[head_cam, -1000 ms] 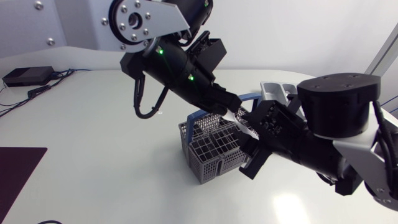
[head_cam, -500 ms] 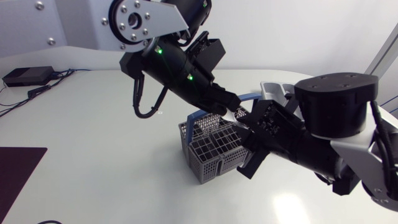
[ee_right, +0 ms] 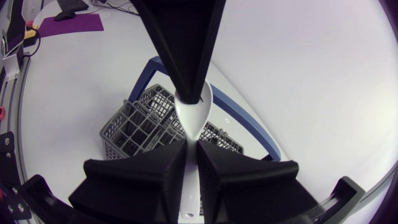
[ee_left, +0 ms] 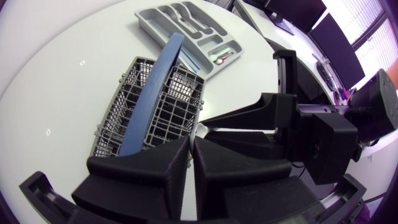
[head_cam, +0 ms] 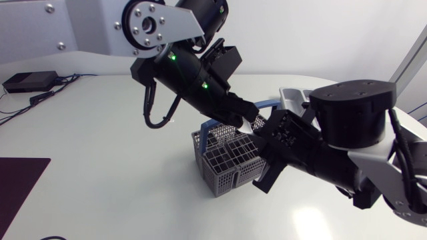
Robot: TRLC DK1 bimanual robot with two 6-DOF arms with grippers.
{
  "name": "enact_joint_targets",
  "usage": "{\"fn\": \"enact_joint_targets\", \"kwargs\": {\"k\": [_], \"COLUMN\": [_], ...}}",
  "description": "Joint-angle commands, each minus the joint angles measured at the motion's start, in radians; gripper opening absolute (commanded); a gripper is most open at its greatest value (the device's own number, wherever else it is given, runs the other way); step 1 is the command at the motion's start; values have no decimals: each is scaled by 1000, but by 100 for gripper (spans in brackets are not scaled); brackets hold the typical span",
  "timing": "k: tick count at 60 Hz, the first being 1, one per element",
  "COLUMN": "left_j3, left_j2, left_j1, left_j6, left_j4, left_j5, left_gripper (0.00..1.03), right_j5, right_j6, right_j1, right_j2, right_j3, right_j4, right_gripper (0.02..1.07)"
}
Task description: Unload the cutlery basket into the drawer organizer.
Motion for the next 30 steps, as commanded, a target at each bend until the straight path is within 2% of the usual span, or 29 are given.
{"fn": "enact_joint_targets", "kwargs": {"k": [1,11,16,21,30], "left_j3": [34,68,88,91,57], "left_j2": [18,6,-10,-34,-91], "left_j1": [8,23,48,71,117], "left_j6": [-19,-19,-19,-16,-7], "left_j4": [-1,-11,-12,-6,26], "left_j5": [8,8,8,8,-1], "left_gripper": [20,63,75,81,81], "right_j5": [-16,-31,-53,-106,-254], "right_j6": [-30,-30,-41,-58,-133], "right_j1": [10,8,-1,-52,-227], "right_j2": [5,-12,-34,-63,-109], "right_j3": [7,7,6,6,4], "right_j4": [-22,-54,-83,-118,-184], "right_gripper": [18,18,18,18,18]}}
